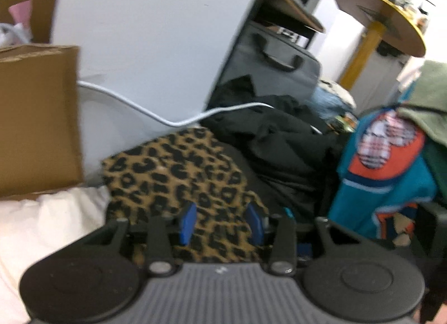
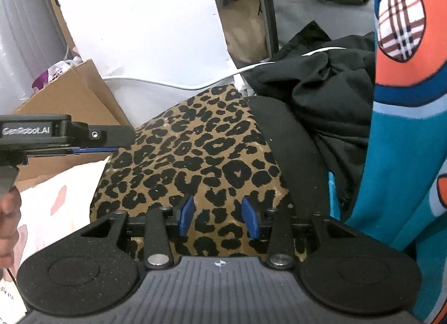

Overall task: Fold clothes
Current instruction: 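Lower the trousers bundle onto the pile and press it flat with both tools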

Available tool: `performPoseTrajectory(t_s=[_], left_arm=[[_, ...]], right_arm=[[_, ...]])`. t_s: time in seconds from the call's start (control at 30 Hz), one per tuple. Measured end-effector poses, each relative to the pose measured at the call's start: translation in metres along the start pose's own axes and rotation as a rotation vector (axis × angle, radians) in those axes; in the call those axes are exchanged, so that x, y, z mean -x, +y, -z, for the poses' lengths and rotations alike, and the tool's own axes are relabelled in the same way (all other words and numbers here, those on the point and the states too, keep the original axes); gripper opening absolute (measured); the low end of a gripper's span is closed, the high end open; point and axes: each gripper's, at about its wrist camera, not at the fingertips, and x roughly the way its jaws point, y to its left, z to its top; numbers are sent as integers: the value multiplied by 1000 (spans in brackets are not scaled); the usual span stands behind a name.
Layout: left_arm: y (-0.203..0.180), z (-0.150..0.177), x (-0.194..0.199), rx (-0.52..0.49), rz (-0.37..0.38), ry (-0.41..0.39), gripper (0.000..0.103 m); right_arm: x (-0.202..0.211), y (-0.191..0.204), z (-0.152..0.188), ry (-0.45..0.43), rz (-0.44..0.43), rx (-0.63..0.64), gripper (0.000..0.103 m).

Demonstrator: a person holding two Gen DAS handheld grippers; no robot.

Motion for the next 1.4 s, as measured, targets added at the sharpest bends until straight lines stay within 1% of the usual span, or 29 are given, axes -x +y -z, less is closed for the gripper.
performPoseTrajectory(t_s=[0.03,0.13,0.2,0.23,0.27,0.37,0.43,0.6,0.77,0.9,1.0,1.03,1.1,1.17,1.23,1.27,1.4], left_arm=[[-2,4,-2,-5,6,6,42],[-6,16,-12,-8,10,52,30],[-7,25,-20,-29,-15,92,29],[-7,30,-23,-50,-34,102,26],[-7,33,-25,-66,-49,110,21],[2,35,-25,-68,-63,118,7],[6,33,-26,-68,-65,134,2],[6,39,-24,-124,-65,157,3],[6,46,-18,-140,-66,165,3],[1,47,-7,-193,-95,169,3],[2,46,3,-201,-120,158,3],[3,45,8,-185,-114,143,4],[6,43,14,-156,-100,104,8],[8,40,14,-150,-99,90,17],[8,39,9,-155,-102,91,17],[8,40,5,-155,-97,97,17],[10,48,-5,-182,-117,112,17]], right_arm=[[-1,1,0,2,-2,2,45],[-3,0,5,22,-11,-4,45],[-5,1,11,35,-2,8,45],[-5,1,14,39,2,11,45],[-5,0,16,41,5,10,45],[-3,-4,21,49,13,5,45],[0,-8,25,52,22,8,45],[8,-18,34,60,30,6,44],[14,-25,42,72,32,25,44],[23,-30,46,76,63,61,45],[30,-33,48,73,72,59,45],[33,-33,49,71,73,59,45],[38,-30,50,52,69,65,45],[43,-23,49,22,52,74,45],[43,-16,48,3,32,85,45],[40,-11,48,7,20,93,45],[29,5,51,36,-7,142,45]])
